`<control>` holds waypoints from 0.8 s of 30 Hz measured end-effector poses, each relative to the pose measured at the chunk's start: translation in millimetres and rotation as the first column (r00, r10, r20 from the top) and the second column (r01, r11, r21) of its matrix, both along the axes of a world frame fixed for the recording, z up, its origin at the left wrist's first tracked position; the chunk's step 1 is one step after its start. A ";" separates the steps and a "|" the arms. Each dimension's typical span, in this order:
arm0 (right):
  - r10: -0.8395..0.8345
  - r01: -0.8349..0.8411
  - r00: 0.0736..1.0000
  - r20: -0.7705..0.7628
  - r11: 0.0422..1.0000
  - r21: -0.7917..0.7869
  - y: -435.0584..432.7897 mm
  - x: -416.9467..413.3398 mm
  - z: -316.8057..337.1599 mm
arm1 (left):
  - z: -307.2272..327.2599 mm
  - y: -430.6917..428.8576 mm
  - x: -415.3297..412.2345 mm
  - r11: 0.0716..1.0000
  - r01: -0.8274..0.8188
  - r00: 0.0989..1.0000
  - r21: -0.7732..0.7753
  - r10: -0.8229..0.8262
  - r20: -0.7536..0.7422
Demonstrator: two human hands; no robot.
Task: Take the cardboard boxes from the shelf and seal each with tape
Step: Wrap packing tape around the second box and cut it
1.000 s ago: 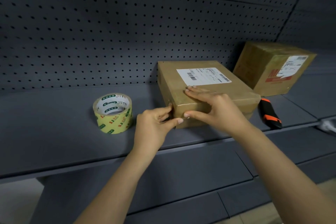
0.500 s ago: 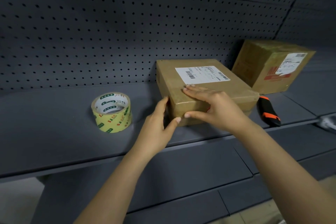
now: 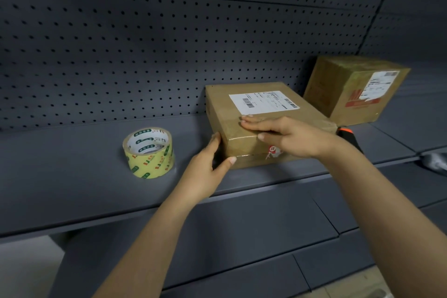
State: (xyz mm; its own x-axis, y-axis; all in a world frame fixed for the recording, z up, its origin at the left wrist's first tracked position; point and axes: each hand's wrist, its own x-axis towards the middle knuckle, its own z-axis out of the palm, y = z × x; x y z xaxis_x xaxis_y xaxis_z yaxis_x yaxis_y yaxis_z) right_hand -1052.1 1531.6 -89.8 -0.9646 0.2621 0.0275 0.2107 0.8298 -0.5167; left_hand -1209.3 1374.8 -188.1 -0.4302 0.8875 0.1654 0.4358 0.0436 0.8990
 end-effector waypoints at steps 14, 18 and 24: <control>0.002 0.136 0.866 -0.499 0.961 0.239 -16.9 1.1 -41.5 | 19.5 -2.7 -0.1 0.947 0.012 0.905 0.322 0.126 -0.405; 0.111 0.029 0.930 -0.350 0.928 0.371 -5.5 7.7 -39.1 | 22.0 -1.2 -12.3 0.946 0.056 0.862 0.318 0.115 -0.493; 0.064 0.119 0.891 -0.449 0.922 0.368 -10.1 1.7 -49.6 | 11.8 4.5 -3.1 0.912 -0.004 0.841 0.411 0.226 -0.492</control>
State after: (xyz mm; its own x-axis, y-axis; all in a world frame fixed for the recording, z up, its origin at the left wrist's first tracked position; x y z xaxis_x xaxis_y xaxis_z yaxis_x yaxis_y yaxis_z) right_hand -1050.4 1521.6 -139.4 -0.8163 0.1690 0.5523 0.0603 0.9760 -0.2095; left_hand -1212.4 1379.3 -176.3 -0.2758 0.6548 0.7037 0.8531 -0.1705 0.4931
